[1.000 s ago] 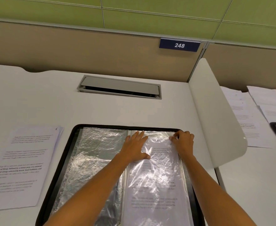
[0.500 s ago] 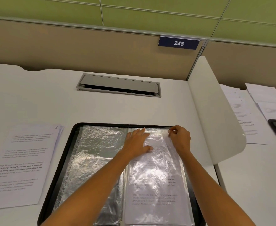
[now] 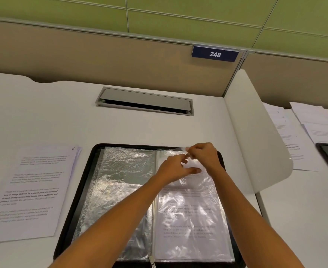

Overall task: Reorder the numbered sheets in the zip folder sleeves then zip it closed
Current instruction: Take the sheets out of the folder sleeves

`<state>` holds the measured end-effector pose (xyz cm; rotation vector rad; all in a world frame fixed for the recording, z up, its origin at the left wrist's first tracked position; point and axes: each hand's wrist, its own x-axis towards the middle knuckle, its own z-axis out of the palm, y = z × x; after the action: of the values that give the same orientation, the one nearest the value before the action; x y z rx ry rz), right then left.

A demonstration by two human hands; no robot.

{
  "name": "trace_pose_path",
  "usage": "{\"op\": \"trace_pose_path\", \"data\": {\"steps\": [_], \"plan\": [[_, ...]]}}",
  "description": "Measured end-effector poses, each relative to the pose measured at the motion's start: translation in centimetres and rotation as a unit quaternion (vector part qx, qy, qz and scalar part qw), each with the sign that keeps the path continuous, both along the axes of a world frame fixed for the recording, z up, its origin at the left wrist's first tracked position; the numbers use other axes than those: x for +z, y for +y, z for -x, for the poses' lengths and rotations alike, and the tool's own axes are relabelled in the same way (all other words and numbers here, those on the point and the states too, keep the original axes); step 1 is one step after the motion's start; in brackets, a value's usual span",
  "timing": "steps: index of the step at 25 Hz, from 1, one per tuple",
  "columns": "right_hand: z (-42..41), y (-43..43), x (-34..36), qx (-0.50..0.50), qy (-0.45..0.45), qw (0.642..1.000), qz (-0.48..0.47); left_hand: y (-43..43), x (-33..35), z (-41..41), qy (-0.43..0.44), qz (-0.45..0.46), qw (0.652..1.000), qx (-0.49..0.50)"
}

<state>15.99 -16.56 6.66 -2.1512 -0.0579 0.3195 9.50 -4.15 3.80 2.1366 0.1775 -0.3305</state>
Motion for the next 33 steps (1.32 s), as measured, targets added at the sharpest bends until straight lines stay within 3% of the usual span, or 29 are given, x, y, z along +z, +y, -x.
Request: {"op": "trace_pose_path", "data": {"steps": [4, 8, 15, 19, 24, 33], "plan": [[0.6, 2.8, 2.6, 0.042, 0.119, 0.988, -0.088, 2.3, 1.7, 1.0, 0.011, 0.163, 0.981, 0.107], [1.6, 6.1, 2.8, 0.103, 0.169, 0.976, -0.091, 6.8, 2.1, 2.8, 0.028, 0.210, 0.958, 0.192], [4.2, 11.1, 2.0, 0.036, 0.187, 0.968, -0.166, 16.3, 1.6, 6.4, 0.050, 0.128, 0.951, 0.278], [6.0, 12.2, 0.5, 0.051, 0.121, 0.989, -0.074, 20.4, 0.5, 7.1, 0.030, 0.056, 0.942, 0.330], [9.5, 13.9, -2.3, 0.141, 0.047, 0.986, 0.073, 23.3, -0.2, 7.1, 0.033, -0.075, 0.949, 0.304], [10.6, 13.4, -2.6, 0.187, 0.018, 0.980, 0.064, 23.2, -1.4, 7.4, 0.020, -0.183, 0.938, 0.293]]}}
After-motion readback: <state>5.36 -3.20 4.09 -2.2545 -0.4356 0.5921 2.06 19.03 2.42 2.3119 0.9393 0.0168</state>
